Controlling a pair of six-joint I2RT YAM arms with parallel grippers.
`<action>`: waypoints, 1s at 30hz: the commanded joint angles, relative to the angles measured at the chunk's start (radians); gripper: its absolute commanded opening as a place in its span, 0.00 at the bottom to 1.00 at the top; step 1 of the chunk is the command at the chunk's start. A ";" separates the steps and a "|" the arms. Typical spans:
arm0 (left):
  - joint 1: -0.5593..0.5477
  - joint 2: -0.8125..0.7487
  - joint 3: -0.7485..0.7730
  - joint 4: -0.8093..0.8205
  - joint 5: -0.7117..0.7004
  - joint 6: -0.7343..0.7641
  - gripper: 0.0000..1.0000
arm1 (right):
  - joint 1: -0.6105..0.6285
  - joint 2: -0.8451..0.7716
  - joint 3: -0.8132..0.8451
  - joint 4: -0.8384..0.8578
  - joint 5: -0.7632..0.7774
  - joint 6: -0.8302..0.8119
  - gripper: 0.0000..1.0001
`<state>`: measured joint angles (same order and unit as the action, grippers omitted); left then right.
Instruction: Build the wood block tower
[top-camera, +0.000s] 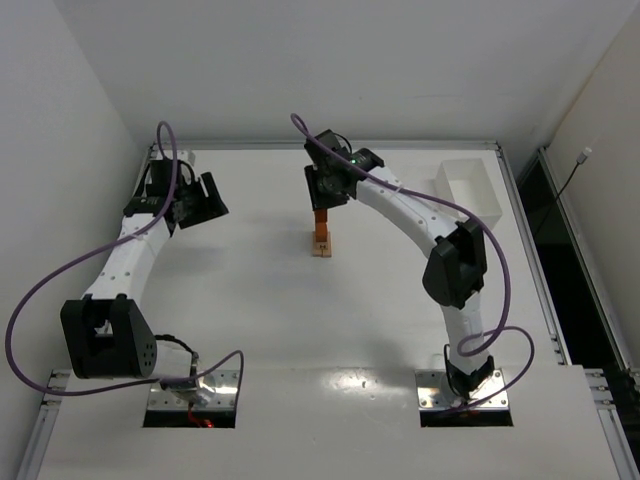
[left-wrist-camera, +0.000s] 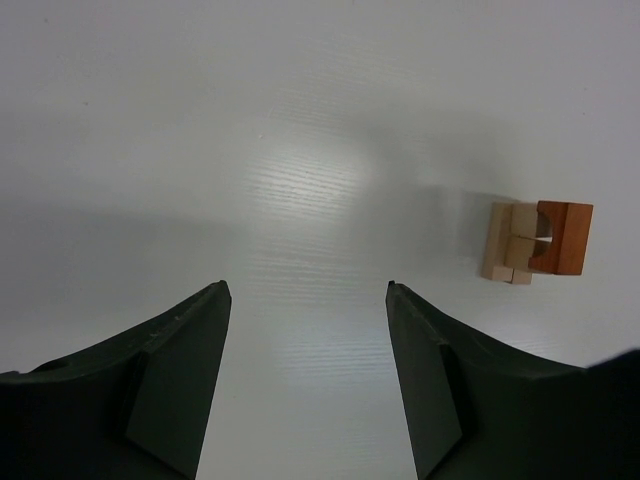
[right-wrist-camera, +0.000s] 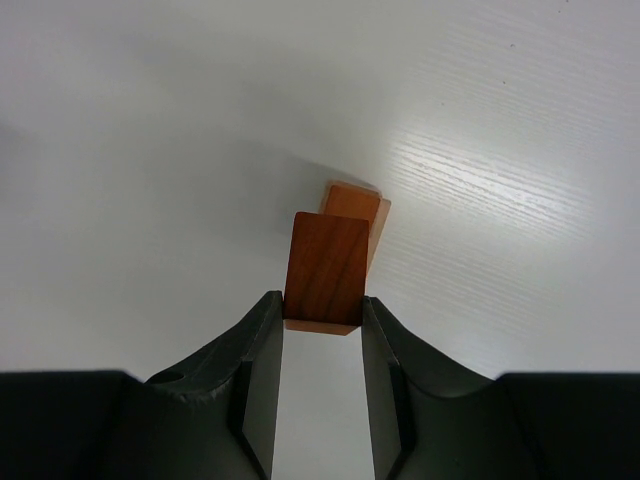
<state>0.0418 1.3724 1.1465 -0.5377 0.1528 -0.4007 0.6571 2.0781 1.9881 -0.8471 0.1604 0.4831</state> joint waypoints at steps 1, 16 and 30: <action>-0.011 -0.036 0.002 0.028 -0.001 -0.015 0.60 | 0.007 0.023 -0.002 0.011 0.060 0.017 0.00; -0.011 -0.036 -0.007 0.028 0.017 -0.006 0.60 | 0.007 0.062 -0.023 0.011 0.060 0.126 0.00; -0.011 -0.027 -0.007 0.038 0.028 -0.006 0.60 | 0.026 0.089 -0.014 0.002 0.082 0.135 0.00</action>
<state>0.0383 1.3720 1.1408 -0.5251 0.1677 -0.4011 0.6735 2.1620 1.9675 -0.8478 0.2138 0.6025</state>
